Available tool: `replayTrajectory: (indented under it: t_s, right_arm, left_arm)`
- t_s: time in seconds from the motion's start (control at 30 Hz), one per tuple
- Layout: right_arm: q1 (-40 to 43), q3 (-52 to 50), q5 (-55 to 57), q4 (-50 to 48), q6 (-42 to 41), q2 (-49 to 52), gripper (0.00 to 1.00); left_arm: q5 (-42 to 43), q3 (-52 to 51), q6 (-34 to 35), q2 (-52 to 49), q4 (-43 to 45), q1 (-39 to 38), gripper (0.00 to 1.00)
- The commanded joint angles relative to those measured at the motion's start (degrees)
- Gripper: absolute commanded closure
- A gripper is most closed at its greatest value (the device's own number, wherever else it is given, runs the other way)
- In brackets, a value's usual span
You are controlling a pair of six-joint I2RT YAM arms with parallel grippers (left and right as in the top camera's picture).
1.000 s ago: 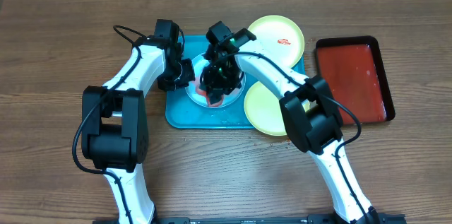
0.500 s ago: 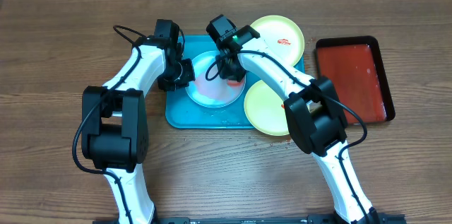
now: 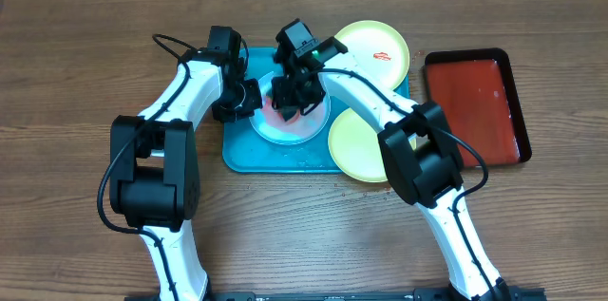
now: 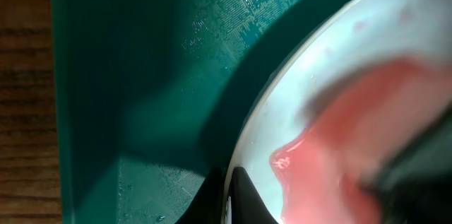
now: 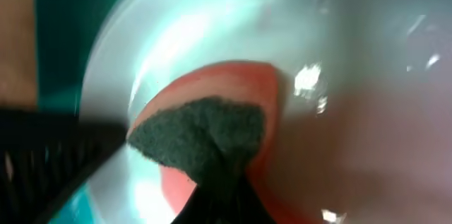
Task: Clean dirty plates on tray and stack at the side
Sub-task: 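Scrub the white plate with the sponge while left gripper holds it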
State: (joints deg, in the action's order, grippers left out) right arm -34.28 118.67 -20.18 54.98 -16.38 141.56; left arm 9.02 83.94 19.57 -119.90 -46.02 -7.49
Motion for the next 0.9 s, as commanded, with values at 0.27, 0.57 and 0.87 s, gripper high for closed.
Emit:
replayTrajectory:
  t_s: [0.27, 0.57, 0.87]
  right_arm:
    - [2.6, 0.9, 21.6, 16.2, 1.6, -1.4, 0.96]
    - [0.8, 0.7, 32.8, 5.7, 1.6, -0.8, 0.96]
    - [-2.8, 0.2, 5.8, -2.3, 1.7, 3.7, 0.96]
  left_arm:
    - [-1.9, -2.3, -0.3, -3.0, -0.9, -0.4, 0.96]
    - [-1.9, -2.3, -0.3, -3.0, -0.9, -0.4, 0.96]
    - [-1.9, -2.3, -0.3, -3.0, -0.9, -0.4, 0.96]
